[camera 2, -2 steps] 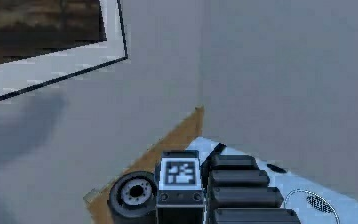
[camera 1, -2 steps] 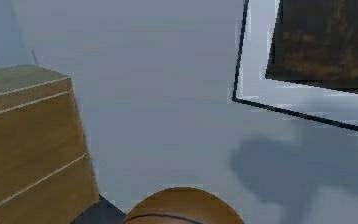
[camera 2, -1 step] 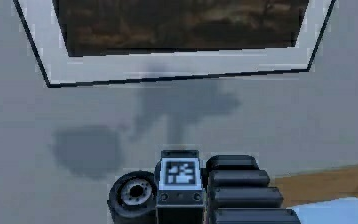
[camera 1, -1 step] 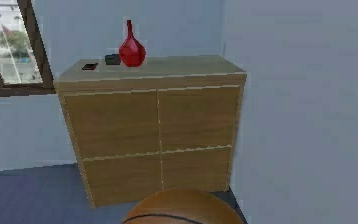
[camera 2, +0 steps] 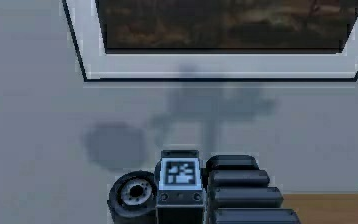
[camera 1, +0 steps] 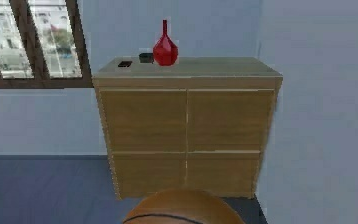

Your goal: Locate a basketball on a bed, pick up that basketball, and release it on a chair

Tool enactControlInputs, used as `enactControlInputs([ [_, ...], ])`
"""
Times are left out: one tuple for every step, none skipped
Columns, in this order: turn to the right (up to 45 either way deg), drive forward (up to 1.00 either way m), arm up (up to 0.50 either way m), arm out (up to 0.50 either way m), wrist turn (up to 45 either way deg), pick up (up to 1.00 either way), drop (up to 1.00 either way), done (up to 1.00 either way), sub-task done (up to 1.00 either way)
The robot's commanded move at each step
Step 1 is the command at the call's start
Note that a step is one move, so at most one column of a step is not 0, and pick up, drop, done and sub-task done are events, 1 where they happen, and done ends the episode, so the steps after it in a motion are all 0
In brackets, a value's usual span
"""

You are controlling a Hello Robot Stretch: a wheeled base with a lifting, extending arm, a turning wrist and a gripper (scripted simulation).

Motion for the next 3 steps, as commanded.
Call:
enactControlInputs([
  [0.0,0.35,0.00,0.00,0.0,0.00,0.00,0.00,0.00],
  [-45.0,0.00,0.00,0.00,0.0,0.00,0.00,0.00,0.00],
  [-39.0,0.00,0.00,0.00,0.0,0.00,0.00,0.00,0.00],
])
